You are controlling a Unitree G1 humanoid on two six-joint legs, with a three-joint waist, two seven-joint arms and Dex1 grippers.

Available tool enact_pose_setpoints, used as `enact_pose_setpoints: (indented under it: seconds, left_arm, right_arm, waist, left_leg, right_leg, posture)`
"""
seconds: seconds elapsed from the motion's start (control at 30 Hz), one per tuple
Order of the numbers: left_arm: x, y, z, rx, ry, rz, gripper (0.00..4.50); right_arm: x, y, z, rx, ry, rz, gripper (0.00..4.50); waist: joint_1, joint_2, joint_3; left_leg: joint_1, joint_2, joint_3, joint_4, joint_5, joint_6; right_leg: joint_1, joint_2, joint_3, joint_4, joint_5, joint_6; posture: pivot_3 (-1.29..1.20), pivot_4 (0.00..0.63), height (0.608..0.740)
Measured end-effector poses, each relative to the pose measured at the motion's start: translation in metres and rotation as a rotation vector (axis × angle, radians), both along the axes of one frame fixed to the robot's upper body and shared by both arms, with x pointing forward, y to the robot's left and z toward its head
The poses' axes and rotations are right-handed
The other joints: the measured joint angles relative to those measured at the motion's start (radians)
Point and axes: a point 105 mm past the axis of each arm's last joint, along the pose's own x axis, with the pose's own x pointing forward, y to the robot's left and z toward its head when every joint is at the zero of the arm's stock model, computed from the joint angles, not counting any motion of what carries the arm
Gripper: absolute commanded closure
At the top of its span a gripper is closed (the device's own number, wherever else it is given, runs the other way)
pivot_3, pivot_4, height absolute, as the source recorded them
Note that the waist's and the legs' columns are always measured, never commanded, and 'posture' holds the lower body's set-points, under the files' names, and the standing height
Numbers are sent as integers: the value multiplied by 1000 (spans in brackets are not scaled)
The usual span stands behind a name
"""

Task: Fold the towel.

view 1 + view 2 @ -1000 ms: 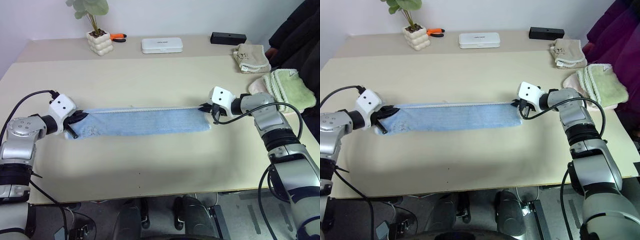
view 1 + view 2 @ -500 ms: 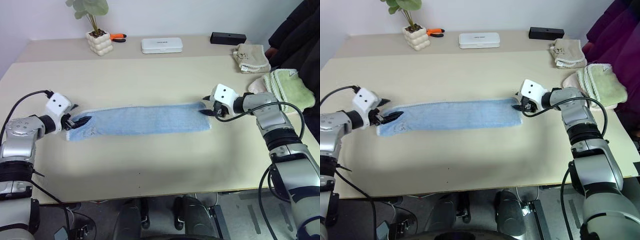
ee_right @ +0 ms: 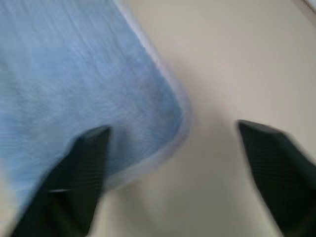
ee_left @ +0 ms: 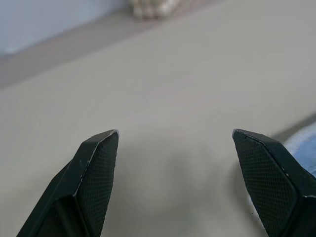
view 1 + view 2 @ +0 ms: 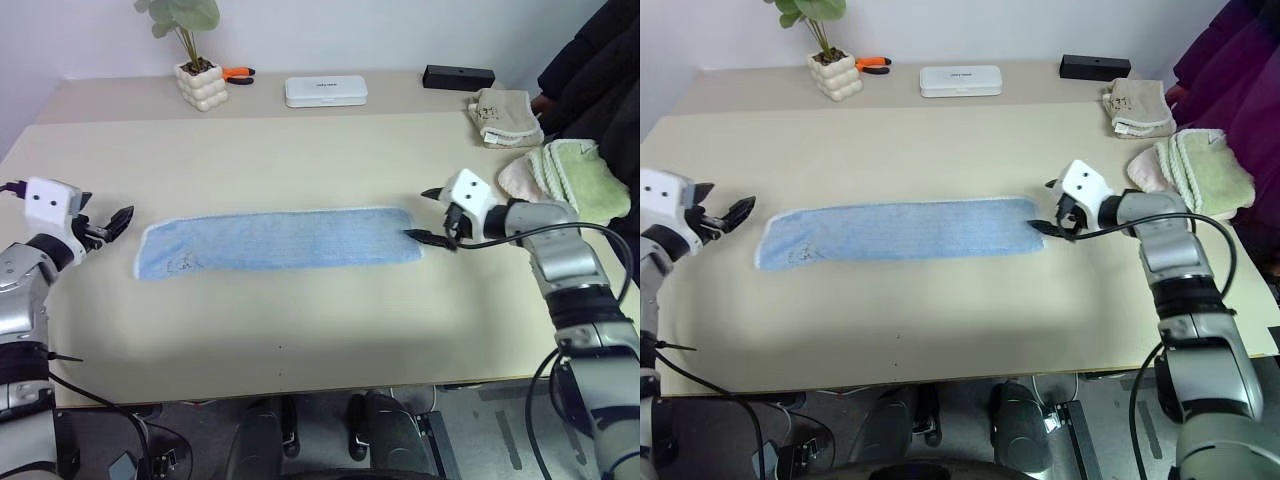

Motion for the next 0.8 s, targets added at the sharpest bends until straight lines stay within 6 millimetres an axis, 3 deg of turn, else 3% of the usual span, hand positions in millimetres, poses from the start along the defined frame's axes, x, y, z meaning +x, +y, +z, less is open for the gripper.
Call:
enact_pose_setpoints:
  seconds: [0.17, 0.2, 0.27, 0.33, 0.53, 0.8]
  left_arm:
    - [-14, -34, 10, 9, -26, -131, 717]
    - [-19, -54, 14, 12, -36, -200, 717]
    - [-42, -120, 8, 22, -14, -452, 717]
    - [-57, -163, -3, -21, 33, -611, 717]
    - [-74, -193, -11, -39, 100, -732, 717]
    - [-86, -204, -18, -85, 148, -786, 717]
  right_arm:
    - [-25, -5, 2, 188, 117, -82, 34]
    - [-39, -7, 3, 248, 153, -96, 34]
    - [-73, -8, -17, 353, 321, -123, 34]
    - [-88, 2, -30, 430, 440, -159, 34]
    - [-100, 15, -48, 568, 562, -316, 34]
    - [-61, 42, -44, 800, 593, -514, 34]
  waist:
    - [3, 0, 0]
    - [5, 0, 0]
    - [24, -2, -4]
    - [24, -2, -4]
    - [20, 0, -5]
    - [20, 1, -6]
  left_leg:
    - [1, 0, -1, 0, 0, -1]
    - [0, 1, -2, 0, 0, 0]
    - [5, 0, -5, -1, -2, 2]
    - [3, -1, -4, 0, -2, 2]
    - [4, 2, -5, 0, -2, 2]
    - [1, 1, -3, 0, -1, 0]
  right_leg:
    - [1, 0, 0, 0, 1, -1]
    - [1, 0, 0, -1, 1, -1]
    - [10, -1, 1, -5, 0, 1]
    - [8, 0, 0, -4, 0, 0]
    - [7, 3, 1, -4, 1, -2]
    - [3, 4, 2, -3, 2, -2]
  posture:
    - [0, 150, 740]
    - [0, 150, 740]
    - [0, 150, 740]
    - [0, 150, 740]
    - [0, 150, 740]
    - [0, 150, 740]
